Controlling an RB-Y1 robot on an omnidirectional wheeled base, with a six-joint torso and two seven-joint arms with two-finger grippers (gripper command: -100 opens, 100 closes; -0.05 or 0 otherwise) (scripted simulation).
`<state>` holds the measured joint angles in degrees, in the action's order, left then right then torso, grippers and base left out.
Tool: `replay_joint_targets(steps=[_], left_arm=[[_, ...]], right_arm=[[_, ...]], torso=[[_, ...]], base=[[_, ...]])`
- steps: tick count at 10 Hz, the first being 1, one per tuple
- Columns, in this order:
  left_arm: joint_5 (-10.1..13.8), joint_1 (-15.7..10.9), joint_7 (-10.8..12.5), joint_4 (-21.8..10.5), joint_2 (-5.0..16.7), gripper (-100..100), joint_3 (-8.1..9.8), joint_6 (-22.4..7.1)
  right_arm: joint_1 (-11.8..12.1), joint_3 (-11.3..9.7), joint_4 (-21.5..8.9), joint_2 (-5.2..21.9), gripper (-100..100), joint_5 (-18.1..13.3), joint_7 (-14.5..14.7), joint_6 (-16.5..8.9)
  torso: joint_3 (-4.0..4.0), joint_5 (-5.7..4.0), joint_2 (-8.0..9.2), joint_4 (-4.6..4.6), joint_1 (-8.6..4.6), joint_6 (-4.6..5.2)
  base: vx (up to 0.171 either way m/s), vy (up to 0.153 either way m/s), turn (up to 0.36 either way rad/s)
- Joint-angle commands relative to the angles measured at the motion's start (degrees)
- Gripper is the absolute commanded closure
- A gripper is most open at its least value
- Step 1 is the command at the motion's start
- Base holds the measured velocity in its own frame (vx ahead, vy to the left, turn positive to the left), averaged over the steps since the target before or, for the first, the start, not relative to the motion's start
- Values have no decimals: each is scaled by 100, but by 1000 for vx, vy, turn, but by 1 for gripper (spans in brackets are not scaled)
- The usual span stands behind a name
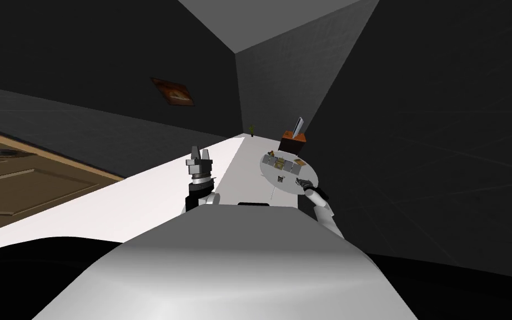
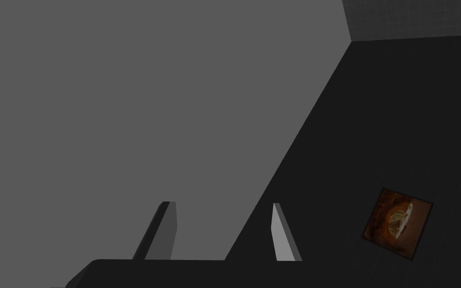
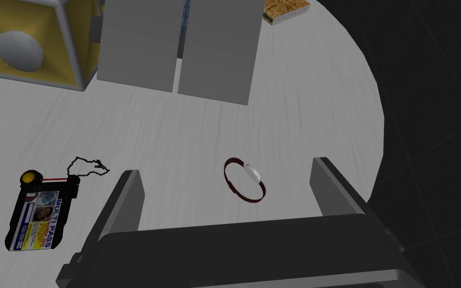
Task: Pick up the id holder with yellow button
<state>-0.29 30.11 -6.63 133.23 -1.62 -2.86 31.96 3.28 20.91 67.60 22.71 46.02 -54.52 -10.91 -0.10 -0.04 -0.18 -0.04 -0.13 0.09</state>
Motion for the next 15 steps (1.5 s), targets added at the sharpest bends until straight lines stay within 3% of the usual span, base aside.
replay_joint_targets(steps=[1, 2, 3, 4, 5, 6, 7, 8, 9, 10, 11, 12, 15], left_arm=[[0, 0, 0, 0, 0, 0, 0, 0], [0, -1, 0, 0, 0, 0, -1, 0], [0, 0, 0, 0, 0, 0, 0, 0], [0, -1, 0, 0, 0, 0, 0, 0], [0, 0, 0, 0, 0, 0, 0, 0], [0, -1, 0, 0, 0, 0, 0, 0], [0, 0, 0, 0, 0, 0, 0, 0], [0, -1, 0, 0, 0, 0, 0, 0], [0, 0, 0, 0, 0, 0, 0, 0], [0, -1, 0, 0, 0, 0, 0, 0], [0, 1, 0, 0, 0, 0, 1, 0], [0, 0, 0, 0, 0, 0, 0, 0], [0, 1, 0, 0, 0, 0, 1, 0]], right_arm=[[-66, 100, -286, 80, -100, 148, -238, -236], [-66, 100, -328, 80, -100, 148, -238, -236], [-143, 207, -598, 147, -100, 269, -454, -447], [-143, 207, -625, 147, -100, 269, -454, -491], [-216, 311, -831, 213, -100, 382, -659, -740], [-216, 311, -914, 213, -100, 382, -659, -740], [-283, 411, -1083, 276, -100, 487, -853, -983], [-283, 411, -1193, 276, -100, 487, -853, -983], [-345, 507, -1364, 336, -100, 582, -1036, -1217], [-345, 507, -1461, 336, -100, 582, -1036, -1217], [-402, 597, -1665, 392, -100, 669, -1207, -1441], [-402, 597, -1717, 392, -100, 669, -1207, -1441], [-495, 758, -2187, 490, -100, 815, -1509, -1854]], torso=[[0, 0, 0, 0, 0, 0], [-1, 0, -4, 1, -2, -9], [-2, -1, -3, 0, -5, -2], [-2, -1, -4, 0, -7, -7], [-2, -2, -4, 0, -10, -2], [-2, -2, -5, 0, -13, -6], [-3, -2, -5, -1, -11, -1], [-4, -2, -8, -1, -11, -6], [-5, -2, -9, -2, -9, -1], [-4, -2, -9, -1, -11, -7], [-4, -2, -7, -2, -8, 1], [-4, -1, -8, -1, -8, -5], [-7, -1, -12, -2, -5, 1]], base=[[12, -29, 289], [13, -44, 186], [12, -47, 288], [11, -55, 127], [13, -63, 259], [11, -58, 145], [20, -54, 278], [19, -54, 149], [12, -57, 308], [12, -50, 126], [14, -49, 227], [15, -49, 139], [19, -51, 198]])
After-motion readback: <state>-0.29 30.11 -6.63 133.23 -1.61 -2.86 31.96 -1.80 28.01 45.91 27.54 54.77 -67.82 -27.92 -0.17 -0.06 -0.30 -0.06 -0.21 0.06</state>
